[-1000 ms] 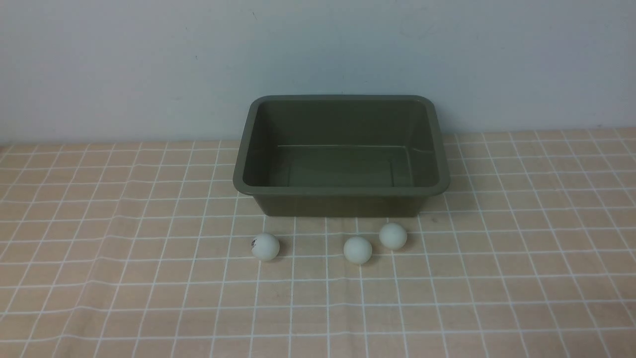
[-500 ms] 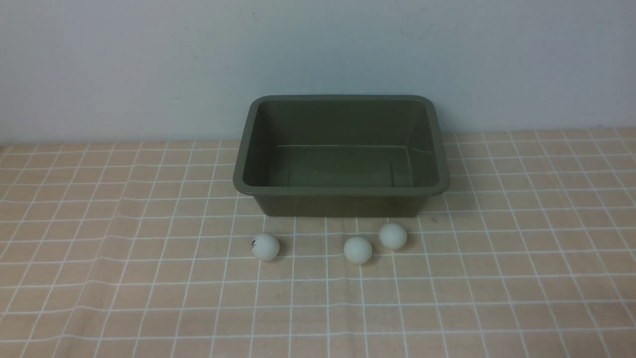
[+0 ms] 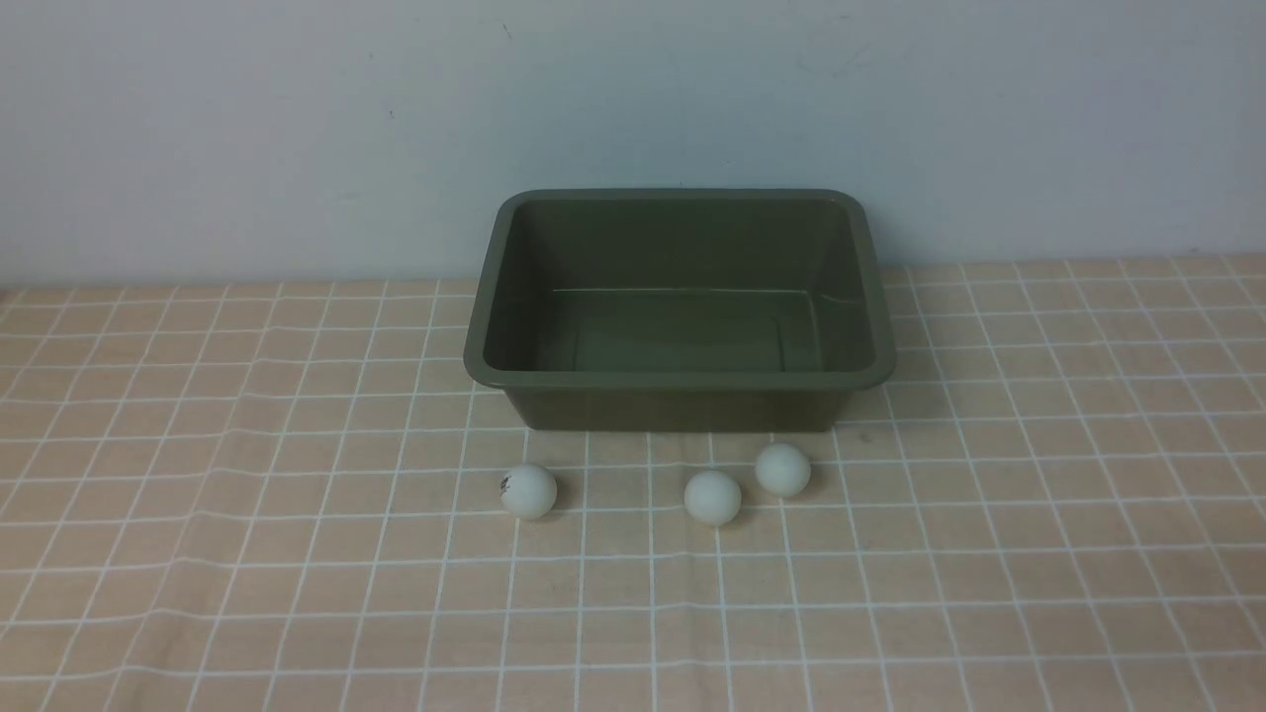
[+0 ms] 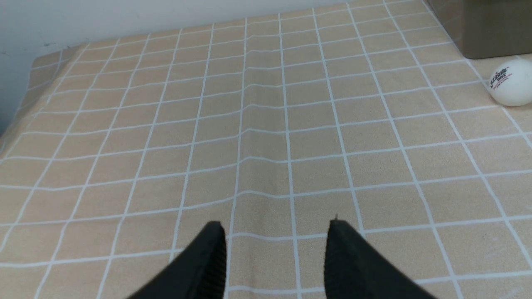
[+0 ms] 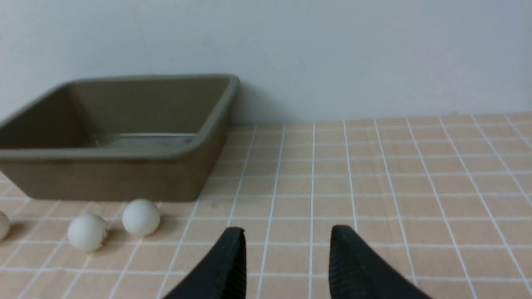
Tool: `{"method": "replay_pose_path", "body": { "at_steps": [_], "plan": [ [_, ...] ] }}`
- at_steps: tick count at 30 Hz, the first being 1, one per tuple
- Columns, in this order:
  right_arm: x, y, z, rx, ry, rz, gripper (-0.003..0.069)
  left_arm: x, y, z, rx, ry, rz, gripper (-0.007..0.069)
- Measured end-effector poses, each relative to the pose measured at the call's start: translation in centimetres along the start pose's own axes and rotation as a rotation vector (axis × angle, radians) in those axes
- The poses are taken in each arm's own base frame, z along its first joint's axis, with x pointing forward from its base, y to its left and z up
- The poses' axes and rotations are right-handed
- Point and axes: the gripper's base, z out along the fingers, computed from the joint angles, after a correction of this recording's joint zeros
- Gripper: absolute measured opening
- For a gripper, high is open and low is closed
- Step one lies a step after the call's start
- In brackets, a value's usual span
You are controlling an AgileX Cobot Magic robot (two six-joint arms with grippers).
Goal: Put the table tennis balls into the box on the light coffee tablecloth.
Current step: 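Reach for and grasp a ping pong ball on the table beside the basket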
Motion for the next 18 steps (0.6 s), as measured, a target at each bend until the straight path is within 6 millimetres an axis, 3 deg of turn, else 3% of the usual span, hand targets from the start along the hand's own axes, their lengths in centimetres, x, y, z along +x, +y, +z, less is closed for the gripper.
{"method": "replay_pose_path", "body": {
  "at_steps": [7,18],
  "plan": [
    [-3.7,0.8,-2.0,-0.043,-0.076,0.029,0.0263,0.0,0.0,0.0,0.0,-0.001,0.0,0.0266],
    [-4.1,1.1,-2.1,-0.07,-0.1,0.08,0.0263,0.0,0.0,0.0,0.0,-0.002,0.0,0.0266]
  ]
}}
